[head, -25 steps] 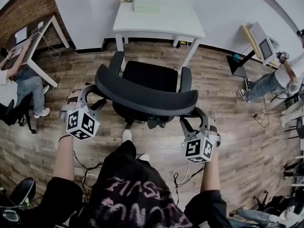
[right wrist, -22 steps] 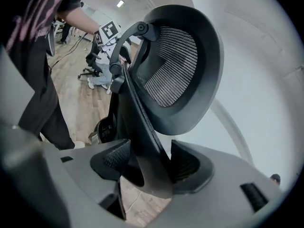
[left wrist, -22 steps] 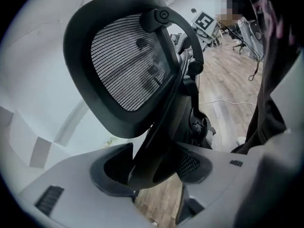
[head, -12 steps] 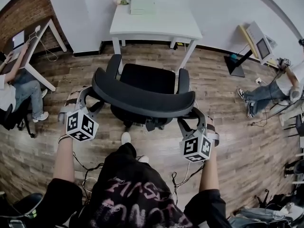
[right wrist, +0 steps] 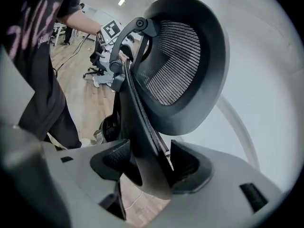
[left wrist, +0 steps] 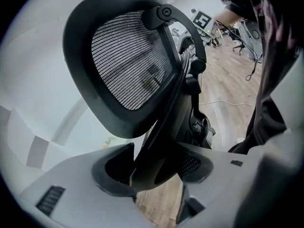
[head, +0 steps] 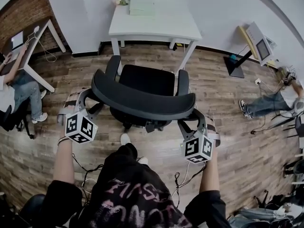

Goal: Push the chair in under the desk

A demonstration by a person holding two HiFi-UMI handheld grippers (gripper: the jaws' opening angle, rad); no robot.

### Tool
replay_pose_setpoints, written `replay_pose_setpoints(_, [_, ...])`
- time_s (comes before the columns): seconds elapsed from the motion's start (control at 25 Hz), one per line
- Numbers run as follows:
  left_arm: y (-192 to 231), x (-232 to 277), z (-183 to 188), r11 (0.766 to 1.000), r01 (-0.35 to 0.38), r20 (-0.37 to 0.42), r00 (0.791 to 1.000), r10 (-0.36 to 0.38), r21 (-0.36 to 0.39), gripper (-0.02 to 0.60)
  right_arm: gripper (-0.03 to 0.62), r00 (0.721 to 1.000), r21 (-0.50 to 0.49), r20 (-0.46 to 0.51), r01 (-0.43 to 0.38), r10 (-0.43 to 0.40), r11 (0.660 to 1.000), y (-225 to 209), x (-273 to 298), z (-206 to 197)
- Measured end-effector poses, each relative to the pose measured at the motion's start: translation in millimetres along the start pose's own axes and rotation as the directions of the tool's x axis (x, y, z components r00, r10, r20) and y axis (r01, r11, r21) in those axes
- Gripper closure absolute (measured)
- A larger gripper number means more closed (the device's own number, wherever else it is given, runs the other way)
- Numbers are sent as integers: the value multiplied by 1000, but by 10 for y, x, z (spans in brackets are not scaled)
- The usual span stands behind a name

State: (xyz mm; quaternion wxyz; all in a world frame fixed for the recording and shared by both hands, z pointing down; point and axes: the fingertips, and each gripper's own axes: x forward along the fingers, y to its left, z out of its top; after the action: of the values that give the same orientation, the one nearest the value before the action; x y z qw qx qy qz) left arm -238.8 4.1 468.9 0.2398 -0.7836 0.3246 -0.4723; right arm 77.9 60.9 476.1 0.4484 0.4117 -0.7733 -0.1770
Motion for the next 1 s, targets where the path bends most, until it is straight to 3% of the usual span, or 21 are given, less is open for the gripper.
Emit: replay_pose_setpoints(1.0, [343,567,217,1000,2,-22,1000,-3,-24,327,330,998,-19,12,-58,58,998,-599,532,-205])
